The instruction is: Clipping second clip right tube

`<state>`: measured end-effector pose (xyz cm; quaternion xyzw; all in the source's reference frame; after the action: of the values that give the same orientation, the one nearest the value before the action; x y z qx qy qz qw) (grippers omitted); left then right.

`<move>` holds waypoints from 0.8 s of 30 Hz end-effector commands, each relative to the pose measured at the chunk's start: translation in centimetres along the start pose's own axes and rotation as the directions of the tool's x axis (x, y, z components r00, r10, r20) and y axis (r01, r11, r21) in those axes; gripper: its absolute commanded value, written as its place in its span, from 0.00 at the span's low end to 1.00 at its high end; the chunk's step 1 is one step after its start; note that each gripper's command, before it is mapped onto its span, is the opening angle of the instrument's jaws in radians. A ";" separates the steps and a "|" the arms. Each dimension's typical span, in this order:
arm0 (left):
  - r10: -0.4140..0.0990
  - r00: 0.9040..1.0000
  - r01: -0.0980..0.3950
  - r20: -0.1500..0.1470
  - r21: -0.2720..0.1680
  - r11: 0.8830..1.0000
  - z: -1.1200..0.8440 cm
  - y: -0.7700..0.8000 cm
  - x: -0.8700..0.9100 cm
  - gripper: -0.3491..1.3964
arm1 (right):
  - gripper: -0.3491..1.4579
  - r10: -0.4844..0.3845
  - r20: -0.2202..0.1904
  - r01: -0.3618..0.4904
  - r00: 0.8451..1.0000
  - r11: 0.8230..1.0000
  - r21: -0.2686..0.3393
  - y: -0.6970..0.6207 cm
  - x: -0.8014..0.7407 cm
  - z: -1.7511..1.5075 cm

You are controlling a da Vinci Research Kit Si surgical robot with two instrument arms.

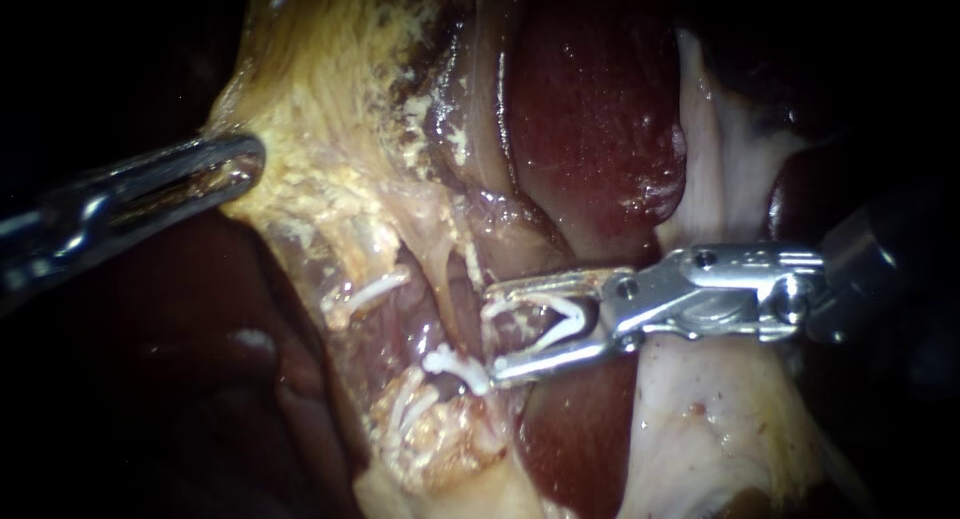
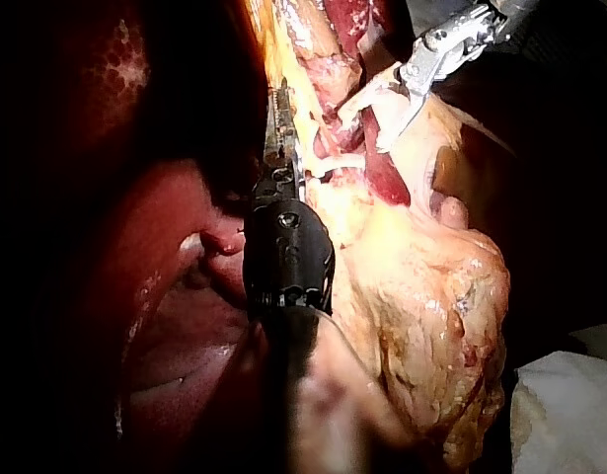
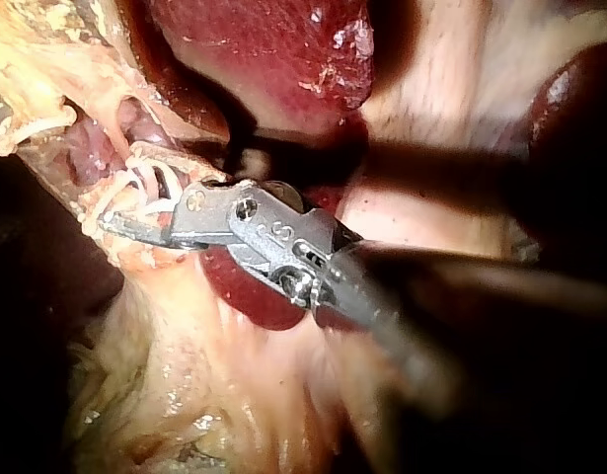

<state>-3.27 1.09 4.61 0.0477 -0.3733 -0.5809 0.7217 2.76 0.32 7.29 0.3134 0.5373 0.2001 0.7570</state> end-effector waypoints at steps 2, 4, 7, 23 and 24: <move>0.000 1.000 0.000 0.000 -0.001 1.000 0.00 0.00 0.00 0.00 | 0.45 0.008 0.008 -0.008 1.000 1.000 -0.004 0.04 -0.07 0.07; 0.000 1.000 0.000 0.000 -0.001 1.000 0.00 0.00 0.00 0.00 | 0.45 0.017 0.008 -0.017 1.000 1.000 -0.008 0.10 -0.13 0.12; 0.000 1.000 0.000 0.000 -0.001 1.000 0.00 0.00 0.00 0.00 | 0.45 0.021 0.019 -0.020 1.000 1.000 -0.015 0.17 -0.19 0.17; 0.000 1.000 0.000 0.000 -0.001 1.000 0.00 -0.01 0.00 0.00 | 0.45 0.058 0.029 -0.060 0.998 0.996 0.067 0.22 -0.41 0.59; 0.000 1.000 0.000 0.000 -0.001 1.000 0.00 -0.01 0.00 0.00 | 0.45 0.063 0.019 -0.065 0.998 0.995 0.077 0.21 -0.41 0.59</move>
<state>-3.28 1.09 4.60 0.0473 -0.3731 -0.5813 0.7216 3.19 0.06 7.85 0.3659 0.5297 0.1990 0.7388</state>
